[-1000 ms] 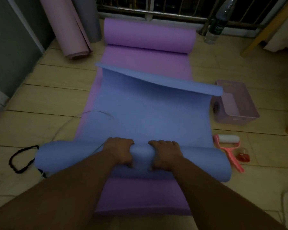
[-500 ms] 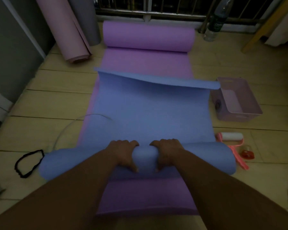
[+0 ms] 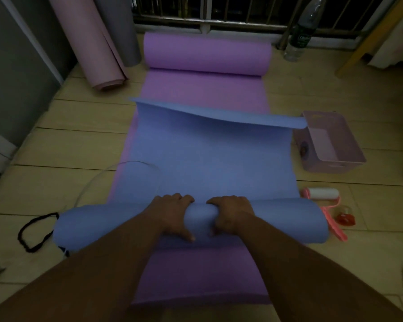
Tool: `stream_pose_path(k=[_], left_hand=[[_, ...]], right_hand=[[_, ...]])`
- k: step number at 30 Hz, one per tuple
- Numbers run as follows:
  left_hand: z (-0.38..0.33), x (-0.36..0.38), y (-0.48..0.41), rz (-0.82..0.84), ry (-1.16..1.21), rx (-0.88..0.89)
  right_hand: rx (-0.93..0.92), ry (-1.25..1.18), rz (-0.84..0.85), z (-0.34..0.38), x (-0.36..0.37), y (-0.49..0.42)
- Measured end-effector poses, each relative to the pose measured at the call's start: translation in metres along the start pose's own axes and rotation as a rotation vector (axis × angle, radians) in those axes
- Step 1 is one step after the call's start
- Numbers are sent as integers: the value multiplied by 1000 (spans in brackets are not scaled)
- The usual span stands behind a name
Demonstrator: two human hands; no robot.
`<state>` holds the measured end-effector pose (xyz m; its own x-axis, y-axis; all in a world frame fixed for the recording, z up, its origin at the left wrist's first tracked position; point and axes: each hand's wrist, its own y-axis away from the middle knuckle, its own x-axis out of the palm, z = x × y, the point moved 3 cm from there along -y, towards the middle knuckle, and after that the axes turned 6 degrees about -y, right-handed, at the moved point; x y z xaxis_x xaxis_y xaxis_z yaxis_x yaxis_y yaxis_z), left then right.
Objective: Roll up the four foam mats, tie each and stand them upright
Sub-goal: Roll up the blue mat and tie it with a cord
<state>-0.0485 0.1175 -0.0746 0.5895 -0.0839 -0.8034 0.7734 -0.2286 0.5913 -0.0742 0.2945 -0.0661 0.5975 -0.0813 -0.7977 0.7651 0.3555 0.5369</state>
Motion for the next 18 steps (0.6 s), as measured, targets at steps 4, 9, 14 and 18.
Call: stream_pose_path(k=[4,9,14,18], left_hand=[[4,-4,-3,-23,84,-64],[11,-9,-6,36,151,-120],[7,0,-1,-38,23,-35],[2,-3,5,-75,-39,-10]], right_hand=[[-14,-5,3,2,-6,1],[-67,39,-110,5,14,15],[-42,57,-78,4,11,10],[14,51,-99,10,1,1]])
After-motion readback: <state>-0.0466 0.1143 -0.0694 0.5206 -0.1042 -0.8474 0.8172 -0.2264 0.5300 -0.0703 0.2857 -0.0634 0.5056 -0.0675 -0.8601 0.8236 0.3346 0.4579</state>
